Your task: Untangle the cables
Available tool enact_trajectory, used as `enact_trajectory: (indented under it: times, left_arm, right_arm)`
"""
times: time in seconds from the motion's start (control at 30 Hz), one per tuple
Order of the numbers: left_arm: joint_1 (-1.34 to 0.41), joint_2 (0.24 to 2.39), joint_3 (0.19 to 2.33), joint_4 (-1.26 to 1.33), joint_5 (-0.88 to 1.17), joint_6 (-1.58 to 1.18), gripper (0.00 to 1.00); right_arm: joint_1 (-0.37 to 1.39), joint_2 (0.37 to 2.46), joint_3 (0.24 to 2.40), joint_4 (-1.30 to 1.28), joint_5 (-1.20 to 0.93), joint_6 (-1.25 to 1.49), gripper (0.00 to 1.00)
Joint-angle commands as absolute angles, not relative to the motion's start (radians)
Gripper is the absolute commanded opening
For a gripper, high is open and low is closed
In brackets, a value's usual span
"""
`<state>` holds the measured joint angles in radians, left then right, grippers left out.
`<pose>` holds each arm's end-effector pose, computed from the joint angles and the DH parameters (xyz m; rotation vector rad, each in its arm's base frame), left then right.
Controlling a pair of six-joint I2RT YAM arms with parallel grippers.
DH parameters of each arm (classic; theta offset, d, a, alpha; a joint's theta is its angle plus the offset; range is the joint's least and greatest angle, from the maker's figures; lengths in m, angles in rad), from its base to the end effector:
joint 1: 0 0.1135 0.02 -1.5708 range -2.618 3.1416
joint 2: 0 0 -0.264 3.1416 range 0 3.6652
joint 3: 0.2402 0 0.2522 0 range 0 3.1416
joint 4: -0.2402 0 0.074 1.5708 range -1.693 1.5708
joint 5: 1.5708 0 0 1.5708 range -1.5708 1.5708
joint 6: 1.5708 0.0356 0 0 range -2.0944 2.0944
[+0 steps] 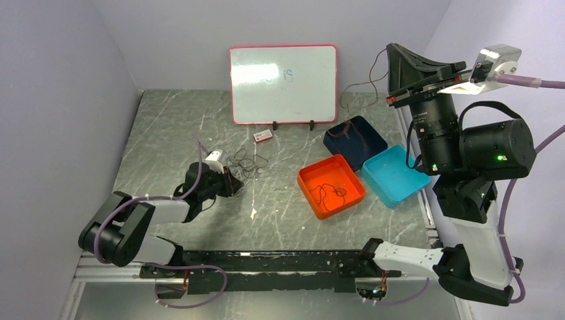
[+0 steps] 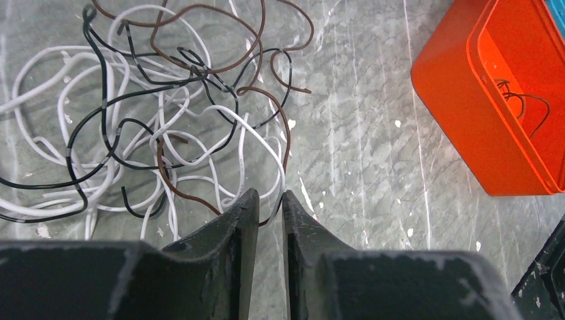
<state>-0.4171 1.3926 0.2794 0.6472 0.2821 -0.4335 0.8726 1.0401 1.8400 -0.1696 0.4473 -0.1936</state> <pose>0.2080 -0.1030 0.1315 0.1673 2.1102 -0.8091 0.0759 0.0665 0.6212 -0.1141 1.0120 0.4097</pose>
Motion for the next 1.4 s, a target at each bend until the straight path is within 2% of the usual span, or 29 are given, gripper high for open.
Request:
enact_trajectory:
  times: [0.0, 0.33, 0.83, 1.03, 1.23, 1.37]
  left_arm:
    - [-0.422, 1.339, 0.306, 0.616, 0.248, -0.411, 0.26]
    - [-0.422, 1.239, 0.322, 0.525, 0.221, -0.401, 0.25]
    - [-0.421, 1.164, 0.326, 0.455, 0.199, -0.401, 0.25]
    - [-0.421, 1.144, 0.328, 0.435, 0.192, -0.402, 0.25]
    - [-0.422, 1.118, 0.328, 0.411, 0.179, -0.397, 0.25]
    - [-0.421, 1.107, 0.328, 0.400, 0.172, -0.397, 0.26]
  right_arm:
    - [0.877, 1.030, 1.823, -0.173, 0.495, -0.219, 0.00]
    - [0.876, 1.178, 1.895, -0.400, 0.778, -0.257, 0.00]
    - [0.868, 1.149, 1.729, -0.473, 0.882, -0.171, 0.00]
    - [0.783, 1.165, 1.702, -0.547, 0.824, -0.109, 0.00]
    - [0.545, 1.171, 1.680, -0.599, 0.567, -0.027, 0.00]
    - [0.499, 1.172, 1.651, -0.595, 0.499, -0.014, 0.00]
